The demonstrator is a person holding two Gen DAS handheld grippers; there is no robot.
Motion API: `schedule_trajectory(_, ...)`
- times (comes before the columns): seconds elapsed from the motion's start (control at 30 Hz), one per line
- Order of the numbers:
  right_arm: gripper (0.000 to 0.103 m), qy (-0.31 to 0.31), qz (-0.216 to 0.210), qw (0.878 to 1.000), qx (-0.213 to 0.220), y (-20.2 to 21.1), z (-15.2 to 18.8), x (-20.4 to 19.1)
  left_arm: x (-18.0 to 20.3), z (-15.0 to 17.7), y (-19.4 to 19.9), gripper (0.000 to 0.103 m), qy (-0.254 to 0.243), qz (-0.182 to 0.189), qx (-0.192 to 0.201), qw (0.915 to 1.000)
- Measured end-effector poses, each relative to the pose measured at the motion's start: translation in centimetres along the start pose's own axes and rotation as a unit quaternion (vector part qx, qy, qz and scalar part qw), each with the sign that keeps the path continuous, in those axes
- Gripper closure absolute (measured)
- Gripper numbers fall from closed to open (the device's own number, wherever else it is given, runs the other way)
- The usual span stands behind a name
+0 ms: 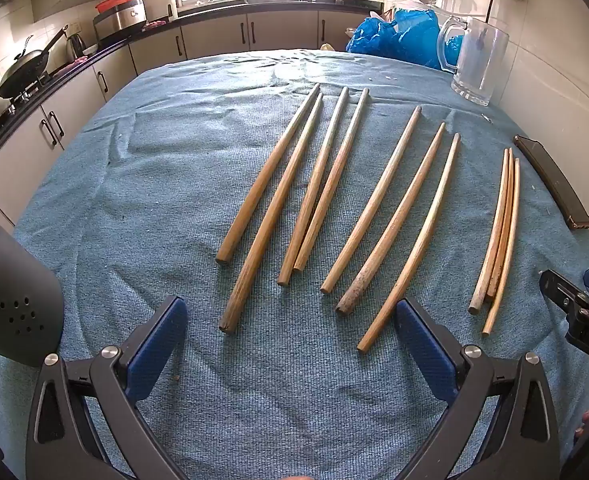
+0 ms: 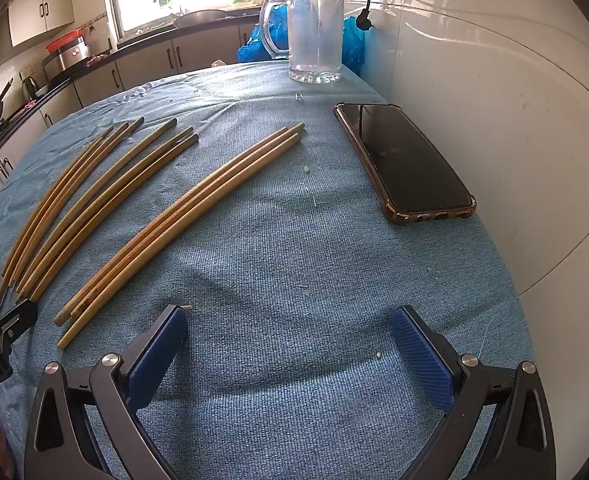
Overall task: Organize utensils
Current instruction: 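Move both grippers over the rows of wooden chopsticks on the towel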
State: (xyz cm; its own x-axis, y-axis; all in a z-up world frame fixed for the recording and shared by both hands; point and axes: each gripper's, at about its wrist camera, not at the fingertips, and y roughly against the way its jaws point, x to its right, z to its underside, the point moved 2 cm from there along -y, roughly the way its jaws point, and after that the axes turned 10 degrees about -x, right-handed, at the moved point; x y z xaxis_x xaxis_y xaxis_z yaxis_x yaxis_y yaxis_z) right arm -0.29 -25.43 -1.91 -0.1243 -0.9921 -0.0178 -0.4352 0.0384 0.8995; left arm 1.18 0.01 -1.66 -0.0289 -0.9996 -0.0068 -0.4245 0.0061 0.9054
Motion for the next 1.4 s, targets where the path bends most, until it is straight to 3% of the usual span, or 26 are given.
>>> schedule_trajectory(0.53,0.0,-0.001,-0.001,1.0,0.003,-0.2,-0.3,-0.2,0.2,-0.2,-0.1,0.0,0.003,-0.007,0.002,1.0)
schedule_trajectory(0.7,0.0,-0.017,0.005,1.0,-0.015,-0.5,-1.2,-0.4,-0.1,0.3,0.6,0.0,-0.002,0.004,-0.001,1.0)
schedule_trajectory(0.93,0.002,-0.019,0.009,1.0,-0.004,0.0,-0.5,-0.5,-1.4,2.9,7.6,0.0,0.006,0.013,0.069,0.9975)
schedule_trajectory(1.17,0.005,-0.037,-0.004,0.997,0.073,5.2,1.8,-0.8,-2.2,5.8,13.8,0.0,-0.003,-0.016,0.14,0.99)
schedule_trajectory(1.4,0.004,-0.051,-0.001,0.987,0.151,10.5,5.0,-2.2,-2.4,7.0,16.5,0.0,-0.007,-0.03,0.169,0.9851)
